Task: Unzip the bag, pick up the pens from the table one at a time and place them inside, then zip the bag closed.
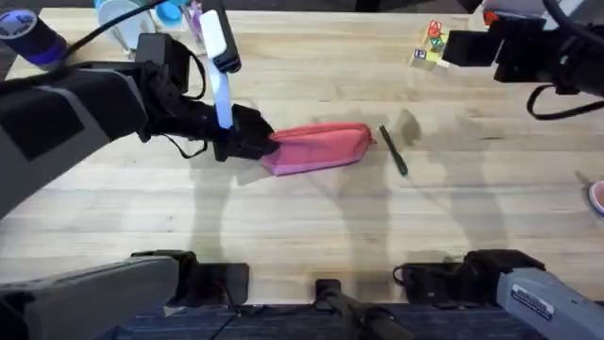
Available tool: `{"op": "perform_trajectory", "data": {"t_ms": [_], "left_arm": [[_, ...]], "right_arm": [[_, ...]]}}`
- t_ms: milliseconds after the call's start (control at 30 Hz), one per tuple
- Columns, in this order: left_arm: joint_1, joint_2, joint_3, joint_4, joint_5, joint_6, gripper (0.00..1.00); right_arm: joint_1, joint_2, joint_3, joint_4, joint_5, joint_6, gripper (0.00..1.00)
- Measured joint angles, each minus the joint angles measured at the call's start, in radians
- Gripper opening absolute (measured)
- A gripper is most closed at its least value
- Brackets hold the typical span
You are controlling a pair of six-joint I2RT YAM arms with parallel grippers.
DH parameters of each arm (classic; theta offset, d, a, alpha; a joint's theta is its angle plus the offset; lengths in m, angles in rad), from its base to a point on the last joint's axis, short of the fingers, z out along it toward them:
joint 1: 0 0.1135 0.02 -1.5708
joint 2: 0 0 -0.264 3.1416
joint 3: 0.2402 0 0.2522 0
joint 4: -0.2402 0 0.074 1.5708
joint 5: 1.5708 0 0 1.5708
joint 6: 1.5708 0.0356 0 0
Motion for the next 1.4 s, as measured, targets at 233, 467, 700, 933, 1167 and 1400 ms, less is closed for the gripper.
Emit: {"op": "perform_trajectory", "data": {"t_ms": [233,467,700,933,1167,1400], "left_arm": [[0.0,0.0,0.0,0.0,0.0,0.0,0.044],[0.0,0.0,0.0,0.0,0.0,0.0,0.044],[0.0,0.0,0.0,0.0,0.0,0.0,0.043],[0.0,0.0,0.0,0.0,0.0,0.0,0.043],[0.0,0.0,0.0,0.0,0.0,0.0,0.043],[0.0,0.0,0.0,0.0,0.0,0.0,0.042]], "right_arm": [[0.0,0.007,0.001,-0.118,-0.186,-0.087,0.996],[0.0,0.056,0.002,-0.181,-0.291,-0.258,0.996],[0.0,0.103,0.002,-0.18,-0.314,-0.502,0.996],[0.0,0.12,0.002,-0.178,-0.314,-0.643,0.996],[-0.019,0.139,0.002,-0.236,-0.399,-0.852,0.996],[-0.135,0.261,0.002,-0.297,-0.69,-1.245,0.996]]}}
